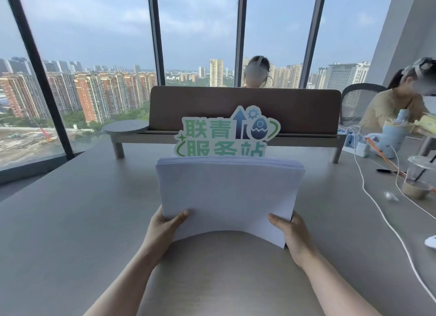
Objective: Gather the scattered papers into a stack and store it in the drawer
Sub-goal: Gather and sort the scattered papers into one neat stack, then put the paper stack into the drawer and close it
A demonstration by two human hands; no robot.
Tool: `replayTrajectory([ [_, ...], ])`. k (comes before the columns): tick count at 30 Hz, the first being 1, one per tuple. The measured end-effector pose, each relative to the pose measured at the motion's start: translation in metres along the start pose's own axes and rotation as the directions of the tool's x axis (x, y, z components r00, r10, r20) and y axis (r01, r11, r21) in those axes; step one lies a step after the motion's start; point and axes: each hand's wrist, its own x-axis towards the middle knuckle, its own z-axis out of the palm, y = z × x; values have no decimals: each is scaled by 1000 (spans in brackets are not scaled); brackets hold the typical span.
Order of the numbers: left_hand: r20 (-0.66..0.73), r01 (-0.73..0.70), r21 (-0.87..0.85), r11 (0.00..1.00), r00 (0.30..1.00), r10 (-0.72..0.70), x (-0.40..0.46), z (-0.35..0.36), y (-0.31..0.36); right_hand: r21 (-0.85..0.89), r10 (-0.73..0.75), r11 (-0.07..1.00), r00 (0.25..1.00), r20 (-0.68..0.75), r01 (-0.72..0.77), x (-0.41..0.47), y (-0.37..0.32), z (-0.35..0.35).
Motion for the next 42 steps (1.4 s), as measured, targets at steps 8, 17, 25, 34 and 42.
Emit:
replayTrajectory([
  [8, -104, -34, 39, 999, 994, 37, -4, 0, 10, -83, -150, 986, 986, -70, 144, -12, -7, 20],
  [17, -235, -104, 149, 983, 962, 138, -18, -55, 38, -115, -247, 963, 969, -26, 243, -10, -26, 74],
  [25, -360, -144, 175, 974, 911, 200, -58, -129, 78, 10, -223, 975, 966, 129, 224, -23, -40, 150],
  [34, -523, -86, 201, 976, 833, 181, -134, -222, 116, 25, -213, 976, 916, 339, 218, -60, -37, 256],
  [42, -710, -38, 204, 978, 682, 175, -202, -291, 126, -1, -189, 975, 826, 532, 223, -104, -24, 346],
])
